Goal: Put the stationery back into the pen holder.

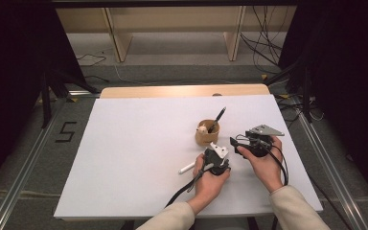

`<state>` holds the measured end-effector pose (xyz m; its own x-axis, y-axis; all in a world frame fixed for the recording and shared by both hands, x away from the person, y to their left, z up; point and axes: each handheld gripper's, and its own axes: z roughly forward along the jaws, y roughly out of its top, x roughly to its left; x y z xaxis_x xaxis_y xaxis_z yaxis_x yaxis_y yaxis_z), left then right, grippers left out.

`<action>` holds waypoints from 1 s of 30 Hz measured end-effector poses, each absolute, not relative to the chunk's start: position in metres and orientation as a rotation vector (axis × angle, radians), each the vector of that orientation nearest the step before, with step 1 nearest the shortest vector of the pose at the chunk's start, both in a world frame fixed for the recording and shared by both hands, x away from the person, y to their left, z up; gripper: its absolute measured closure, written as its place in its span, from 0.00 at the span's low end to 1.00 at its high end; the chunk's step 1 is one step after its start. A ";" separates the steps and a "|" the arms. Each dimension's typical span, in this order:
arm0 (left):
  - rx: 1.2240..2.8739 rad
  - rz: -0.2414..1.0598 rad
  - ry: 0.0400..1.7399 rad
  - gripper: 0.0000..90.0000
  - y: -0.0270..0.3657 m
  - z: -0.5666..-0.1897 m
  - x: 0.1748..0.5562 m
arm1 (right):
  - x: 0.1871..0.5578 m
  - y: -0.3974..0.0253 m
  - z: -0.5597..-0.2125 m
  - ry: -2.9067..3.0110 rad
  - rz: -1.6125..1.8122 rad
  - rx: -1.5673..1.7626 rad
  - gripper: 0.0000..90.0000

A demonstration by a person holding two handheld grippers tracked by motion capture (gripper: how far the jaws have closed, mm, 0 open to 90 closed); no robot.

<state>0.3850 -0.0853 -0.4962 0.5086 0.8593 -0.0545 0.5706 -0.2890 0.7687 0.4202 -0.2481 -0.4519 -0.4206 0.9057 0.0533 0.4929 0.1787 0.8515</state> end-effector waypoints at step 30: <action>2.007 0.527 1.155 0.71 -0.091 -0.497 0.382 | 0.420 -0.246 -0.453 1.996 1.161 1.310 0.33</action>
